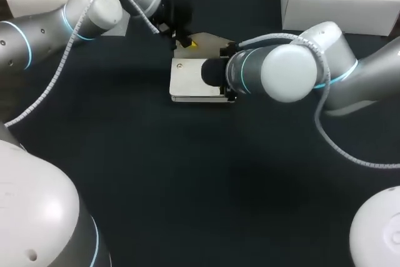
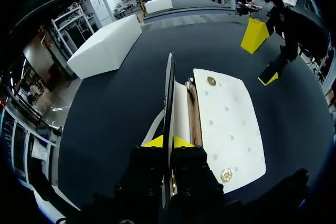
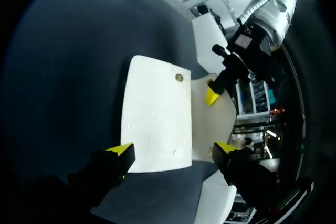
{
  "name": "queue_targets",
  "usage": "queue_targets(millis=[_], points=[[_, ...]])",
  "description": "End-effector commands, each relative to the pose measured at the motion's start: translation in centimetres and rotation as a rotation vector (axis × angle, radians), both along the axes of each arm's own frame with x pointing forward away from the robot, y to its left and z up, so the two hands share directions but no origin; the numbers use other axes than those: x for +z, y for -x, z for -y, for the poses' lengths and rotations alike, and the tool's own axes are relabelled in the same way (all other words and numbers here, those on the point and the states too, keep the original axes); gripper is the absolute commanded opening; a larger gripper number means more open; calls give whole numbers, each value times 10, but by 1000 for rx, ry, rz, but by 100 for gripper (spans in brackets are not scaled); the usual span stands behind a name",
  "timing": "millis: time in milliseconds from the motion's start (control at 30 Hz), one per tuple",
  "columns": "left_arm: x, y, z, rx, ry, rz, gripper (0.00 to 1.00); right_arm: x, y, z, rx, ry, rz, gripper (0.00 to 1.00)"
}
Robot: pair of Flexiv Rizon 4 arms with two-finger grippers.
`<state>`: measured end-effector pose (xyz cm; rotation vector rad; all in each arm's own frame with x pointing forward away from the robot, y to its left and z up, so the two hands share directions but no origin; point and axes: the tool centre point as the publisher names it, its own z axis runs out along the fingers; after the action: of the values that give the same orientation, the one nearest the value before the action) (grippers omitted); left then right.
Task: Pick up the bag, open it, inspect its contents, close it, and place it on the opposite side
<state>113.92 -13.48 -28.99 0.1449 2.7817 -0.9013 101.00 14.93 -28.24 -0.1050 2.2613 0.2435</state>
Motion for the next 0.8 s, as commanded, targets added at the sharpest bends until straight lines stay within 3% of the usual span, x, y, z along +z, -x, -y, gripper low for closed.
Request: queue_targets(millis=[33,67,100,133,567,633,800], points=[[27,10,-6,-1,-20,-6,0,25,4,1,-14,32,-24,45],[29,11,-6,-1,-21,-6,0,27,3,1,-15,34,-24,36],[34,13,-6,0,-22,-4,0,32,1,1,-16,34,-24,2],[38,14,-6,-1,-22,-5,0,34,0,1,-19,38,-28,0],[69,35,-3,10,-37,-12,0,57,-11,1,-32,13,-92,0],[69,35,-3,10,-37,-12,0,58,-19,7,-9,-53,-98,0],[69,35,-3,10,-37,-12,0,58,-19,7,-9,-53,-98,0]])
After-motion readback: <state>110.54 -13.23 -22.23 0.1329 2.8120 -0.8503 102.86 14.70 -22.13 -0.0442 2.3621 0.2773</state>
